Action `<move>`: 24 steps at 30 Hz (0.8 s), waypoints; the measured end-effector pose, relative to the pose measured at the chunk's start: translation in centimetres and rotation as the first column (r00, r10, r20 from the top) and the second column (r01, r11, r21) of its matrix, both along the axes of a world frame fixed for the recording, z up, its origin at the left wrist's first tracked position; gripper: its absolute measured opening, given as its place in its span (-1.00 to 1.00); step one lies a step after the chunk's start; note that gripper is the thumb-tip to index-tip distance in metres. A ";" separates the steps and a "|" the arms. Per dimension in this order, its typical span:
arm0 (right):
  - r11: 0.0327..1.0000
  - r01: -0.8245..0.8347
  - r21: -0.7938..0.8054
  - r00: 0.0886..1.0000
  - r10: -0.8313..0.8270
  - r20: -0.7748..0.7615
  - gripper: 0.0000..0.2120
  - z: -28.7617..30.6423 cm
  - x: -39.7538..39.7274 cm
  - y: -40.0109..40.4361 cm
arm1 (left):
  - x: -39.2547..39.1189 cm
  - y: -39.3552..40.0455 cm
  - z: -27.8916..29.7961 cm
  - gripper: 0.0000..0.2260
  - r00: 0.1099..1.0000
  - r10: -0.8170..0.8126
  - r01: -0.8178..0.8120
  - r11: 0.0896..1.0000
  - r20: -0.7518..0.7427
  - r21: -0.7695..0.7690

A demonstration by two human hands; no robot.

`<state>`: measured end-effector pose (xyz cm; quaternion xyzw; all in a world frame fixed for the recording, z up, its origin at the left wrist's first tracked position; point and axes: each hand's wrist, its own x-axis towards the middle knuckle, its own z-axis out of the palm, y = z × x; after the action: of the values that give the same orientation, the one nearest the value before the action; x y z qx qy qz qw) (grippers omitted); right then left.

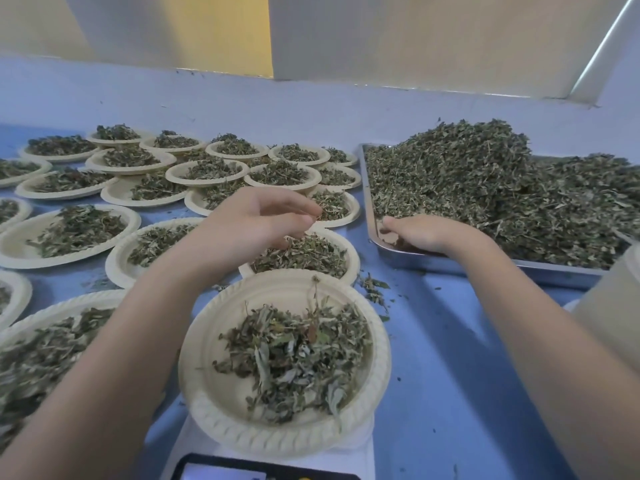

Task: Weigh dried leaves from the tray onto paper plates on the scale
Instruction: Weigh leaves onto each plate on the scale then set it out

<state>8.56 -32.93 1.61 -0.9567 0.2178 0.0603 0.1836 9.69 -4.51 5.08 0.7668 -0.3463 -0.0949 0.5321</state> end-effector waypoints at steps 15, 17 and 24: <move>0.973 -0.119 -0.200 0.986 0.139 0.089 -0.37 -0.6 -0.9 3.4 | -0.2 0.4 -0.2 -0.84 0.998 0.060 -0.061 0.997 -0.022 -0.055; 0.963 -0.152 -0.223 0.957 0.200 0.211 -0.47 -0.9 -1.3 3.4 | -0.2 0.4 -0.2 -0.84 0.998 0.065 -0.066 0.996 -0.021 -0.055; 0.997 0.020 -0.070 0.866 0.018 0.499 -0.57 1.6 -1.9 3.7 | 0.2 0.7 -0.6 -0.83 0.995 0.088 -0.091 0.994 -0.037 -0.067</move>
<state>6.68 -29.27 3.22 -0.9457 0.1655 -0.1970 0.1987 9.86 -3.79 4.51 0.7612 -0.3056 -0.0719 0.5674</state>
